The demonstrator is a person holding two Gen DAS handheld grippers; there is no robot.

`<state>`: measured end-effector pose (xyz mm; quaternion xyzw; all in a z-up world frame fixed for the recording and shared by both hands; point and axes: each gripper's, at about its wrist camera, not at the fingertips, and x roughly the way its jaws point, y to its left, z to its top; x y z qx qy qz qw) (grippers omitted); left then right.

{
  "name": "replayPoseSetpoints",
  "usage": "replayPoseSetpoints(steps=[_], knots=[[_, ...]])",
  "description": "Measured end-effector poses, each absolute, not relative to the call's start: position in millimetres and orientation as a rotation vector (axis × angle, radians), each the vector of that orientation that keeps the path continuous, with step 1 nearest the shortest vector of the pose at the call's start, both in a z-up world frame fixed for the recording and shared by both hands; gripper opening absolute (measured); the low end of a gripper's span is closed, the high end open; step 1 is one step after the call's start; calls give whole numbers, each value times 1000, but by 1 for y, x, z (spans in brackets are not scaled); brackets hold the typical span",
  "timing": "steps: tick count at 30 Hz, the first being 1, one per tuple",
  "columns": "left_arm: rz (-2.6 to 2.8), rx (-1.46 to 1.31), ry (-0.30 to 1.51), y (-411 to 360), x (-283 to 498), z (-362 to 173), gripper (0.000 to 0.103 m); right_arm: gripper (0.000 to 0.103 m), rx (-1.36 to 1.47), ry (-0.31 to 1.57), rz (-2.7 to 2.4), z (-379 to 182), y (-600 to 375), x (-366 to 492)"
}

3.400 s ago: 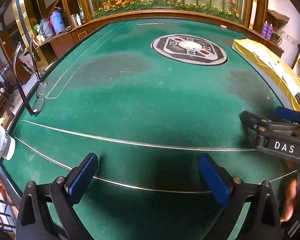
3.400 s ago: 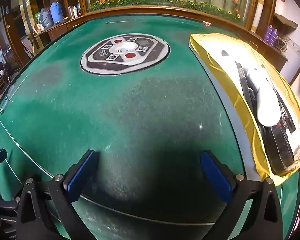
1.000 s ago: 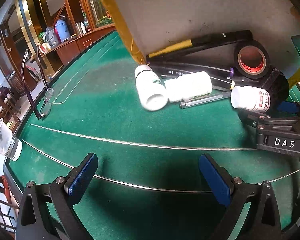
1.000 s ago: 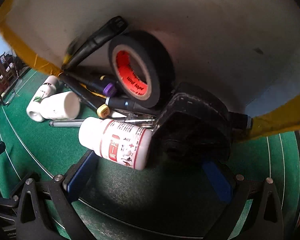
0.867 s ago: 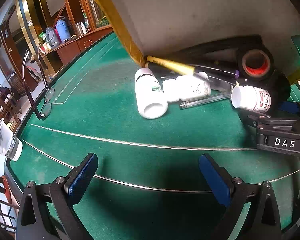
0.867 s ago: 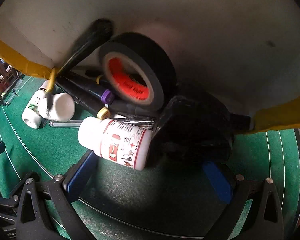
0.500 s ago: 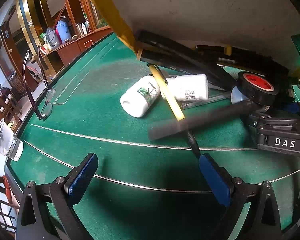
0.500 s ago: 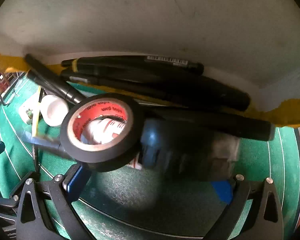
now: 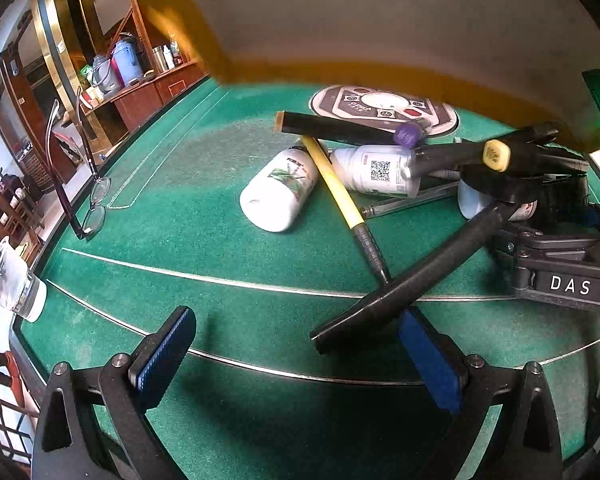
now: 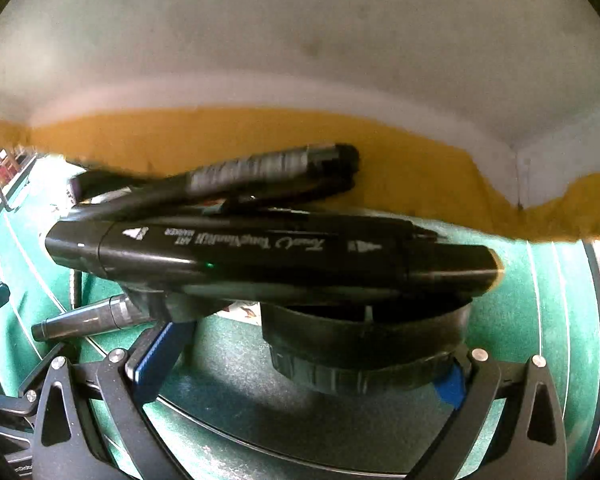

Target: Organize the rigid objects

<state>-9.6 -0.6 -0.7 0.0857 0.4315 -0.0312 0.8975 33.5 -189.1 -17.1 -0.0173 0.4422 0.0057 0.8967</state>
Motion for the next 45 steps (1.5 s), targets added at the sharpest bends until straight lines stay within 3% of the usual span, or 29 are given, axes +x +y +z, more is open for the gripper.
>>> replayPoseSetpoints(steps=[45], knots=[[-66,168,900,0,-8,-1,102,103,-36,917,11,-23,-183,35]])
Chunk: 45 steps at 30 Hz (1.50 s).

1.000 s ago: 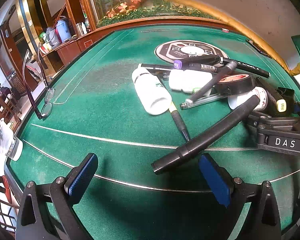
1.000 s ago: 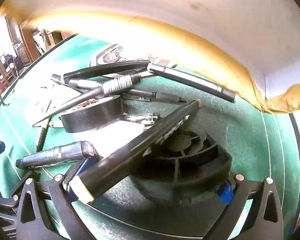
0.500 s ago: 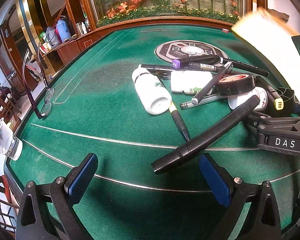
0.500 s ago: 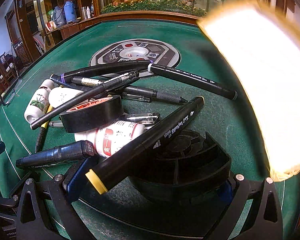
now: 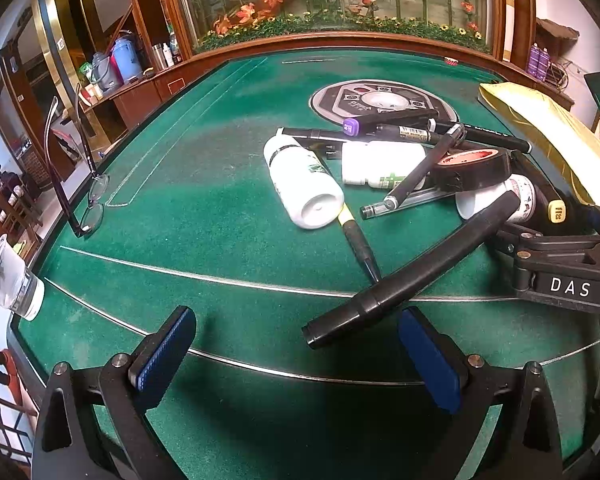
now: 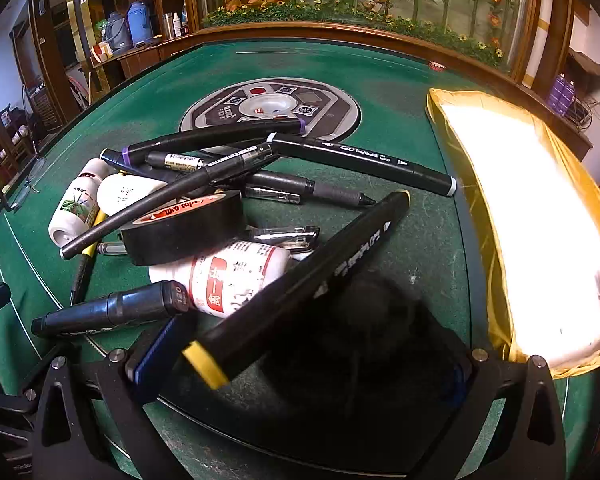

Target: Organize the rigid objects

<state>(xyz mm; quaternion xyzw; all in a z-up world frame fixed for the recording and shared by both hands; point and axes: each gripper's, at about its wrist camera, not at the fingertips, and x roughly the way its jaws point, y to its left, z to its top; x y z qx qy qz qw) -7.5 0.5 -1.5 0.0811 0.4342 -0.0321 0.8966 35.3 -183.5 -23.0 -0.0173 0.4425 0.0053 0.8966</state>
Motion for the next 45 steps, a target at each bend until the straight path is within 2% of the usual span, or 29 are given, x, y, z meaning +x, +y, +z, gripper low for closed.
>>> replayPoseSetpoints(steps=[25,31,45], knots=[[-49,169,896,1,-9,-1,102,103,-40,920,13,-23,-183,36],[-37,151,907,3,-7,-1,103,103,-105,973,125,-11,-191,38],[33,109,915,8,-7,0,102,103,-245,893,396,-2,-186,8]])
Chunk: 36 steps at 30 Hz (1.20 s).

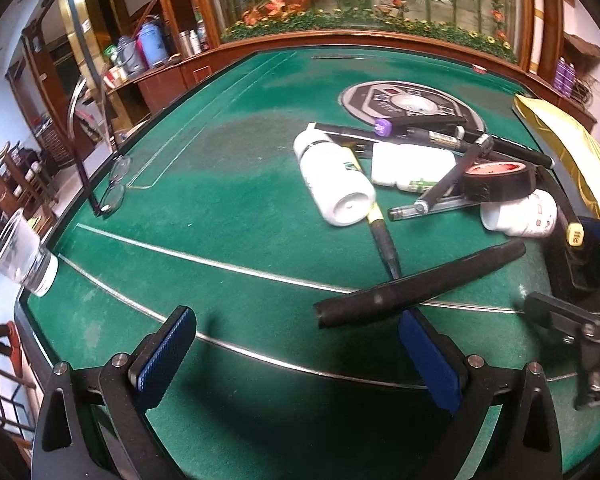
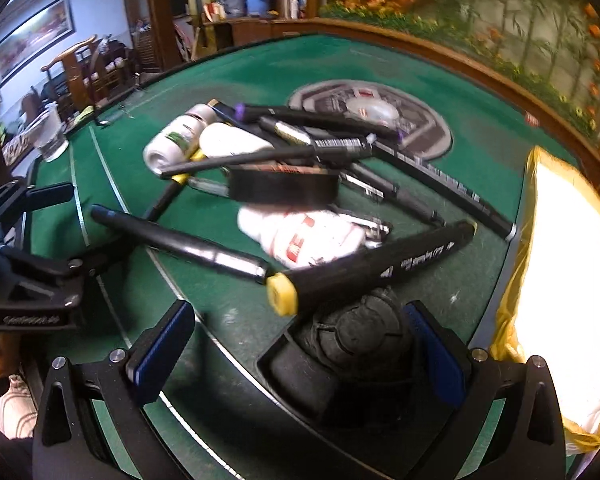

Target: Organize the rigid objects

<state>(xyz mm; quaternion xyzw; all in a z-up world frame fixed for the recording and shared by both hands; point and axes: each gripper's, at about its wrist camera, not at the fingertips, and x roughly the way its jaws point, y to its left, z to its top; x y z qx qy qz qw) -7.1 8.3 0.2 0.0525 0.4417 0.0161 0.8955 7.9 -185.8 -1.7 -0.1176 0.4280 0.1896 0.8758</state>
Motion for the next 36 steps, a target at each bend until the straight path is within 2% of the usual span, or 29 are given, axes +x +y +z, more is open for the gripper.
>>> replayPoseSetpoints(steps=[6,13,25,36], knots=[[21,30,865,16,-27,11,102,103,-282,790,364,18,-190,-6],[51,106,685,13,-51,32,102,103,-256,694,361,35,-196,-12],[13,371,660,-27,-47,21,102,103,-224,702,365,32,-200,-8],[-51,371,674,-34,-47,19,102,103,-204,733,350,28,-204,-3]])
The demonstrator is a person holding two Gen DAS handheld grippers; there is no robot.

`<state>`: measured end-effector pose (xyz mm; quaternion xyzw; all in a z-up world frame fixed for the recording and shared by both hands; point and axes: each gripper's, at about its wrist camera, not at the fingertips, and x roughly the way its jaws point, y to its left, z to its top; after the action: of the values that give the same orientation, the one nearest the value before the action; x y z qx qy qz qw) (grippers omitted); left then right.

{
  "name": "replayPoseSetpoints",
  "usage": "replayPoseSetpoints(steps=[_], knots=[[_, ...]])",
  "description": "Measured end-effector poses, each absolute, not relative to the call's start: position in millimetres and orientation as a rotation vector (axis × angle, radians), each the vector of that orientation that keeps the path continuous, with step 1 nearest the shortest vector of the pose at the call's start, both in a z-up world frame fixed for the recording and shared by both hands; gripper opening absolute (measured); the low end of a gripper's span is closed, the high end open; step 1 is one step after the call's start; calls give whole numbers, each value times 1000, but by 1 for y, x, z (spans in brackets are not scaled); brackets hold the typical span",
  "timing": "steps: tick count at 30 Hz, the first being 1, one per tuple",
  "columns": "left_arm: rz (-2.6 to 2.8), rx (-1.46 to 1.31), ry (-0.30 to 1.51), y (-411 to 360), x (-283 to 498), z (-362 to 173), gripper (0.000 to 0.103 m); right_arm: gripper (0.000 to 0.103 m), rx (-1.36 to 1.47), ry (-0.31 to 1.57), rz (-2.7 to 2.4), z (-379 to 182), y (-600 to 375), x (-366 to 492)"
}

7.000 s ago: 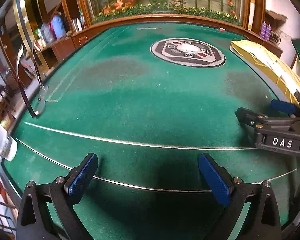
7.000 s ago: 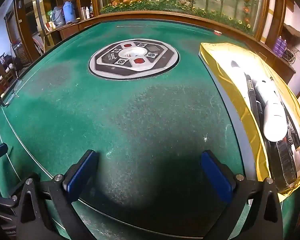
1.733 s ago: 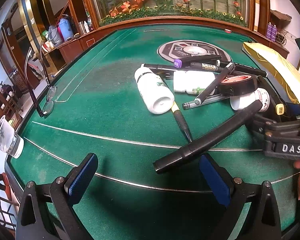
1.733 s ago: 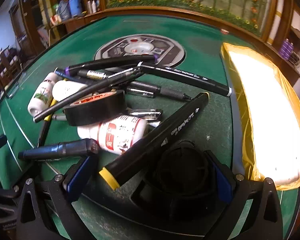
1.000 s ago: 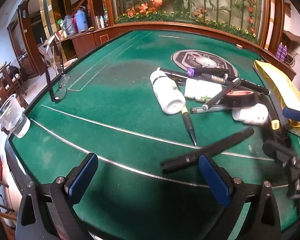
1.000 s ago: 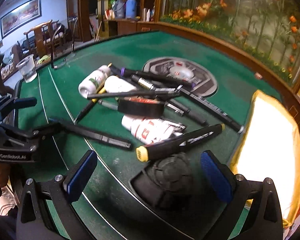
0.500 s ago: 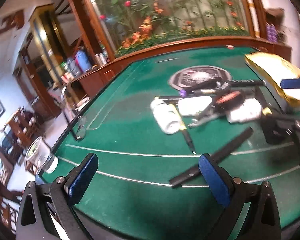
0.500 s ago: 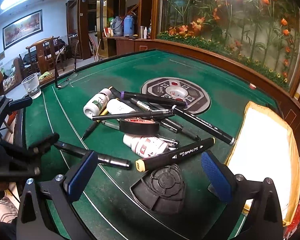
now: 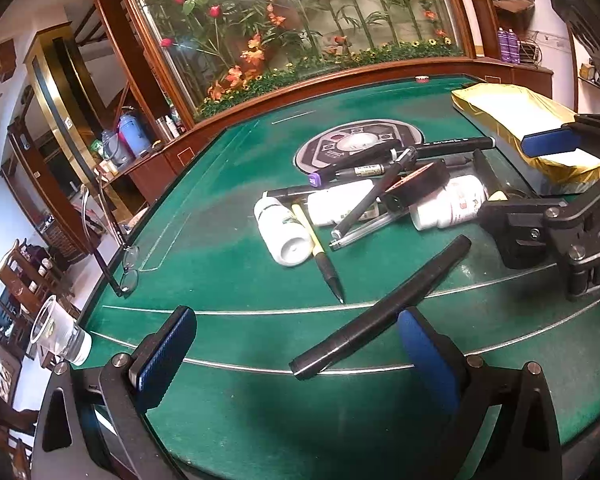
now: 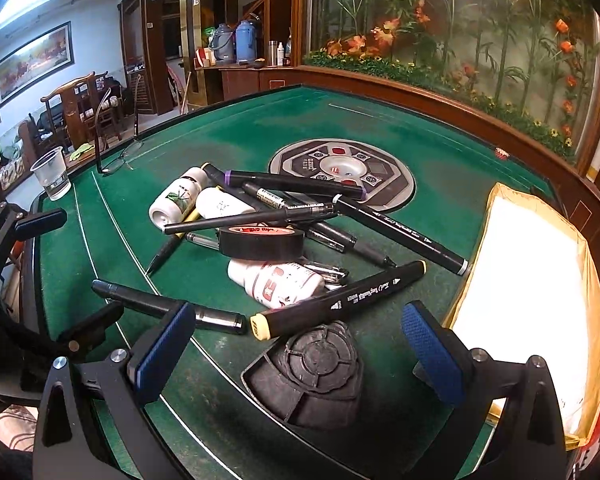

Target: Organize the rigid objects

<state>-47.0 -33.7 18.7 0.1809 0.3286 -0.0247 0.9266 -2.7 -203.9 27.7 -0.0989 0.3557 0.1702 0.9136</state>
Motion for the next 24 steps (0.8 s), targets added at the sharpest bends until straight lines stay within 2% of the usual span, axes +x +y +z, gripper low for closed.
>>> replayPoseSetpoints(steps=[6,12,14,24], knots=[[-67,386,675,-41,-49,15,102,103,-202,735,348,28,-204,-3],[-80,388,687,-43,-49,14,96,103,-199,737,349,28,-205,-3],[-86,386,697,-43,-48,14,92,103,-196,738,349,28,-205,-3],[-131,401,757,-47,-44,3,57,103,-191,741,350,28,-206,-2]])
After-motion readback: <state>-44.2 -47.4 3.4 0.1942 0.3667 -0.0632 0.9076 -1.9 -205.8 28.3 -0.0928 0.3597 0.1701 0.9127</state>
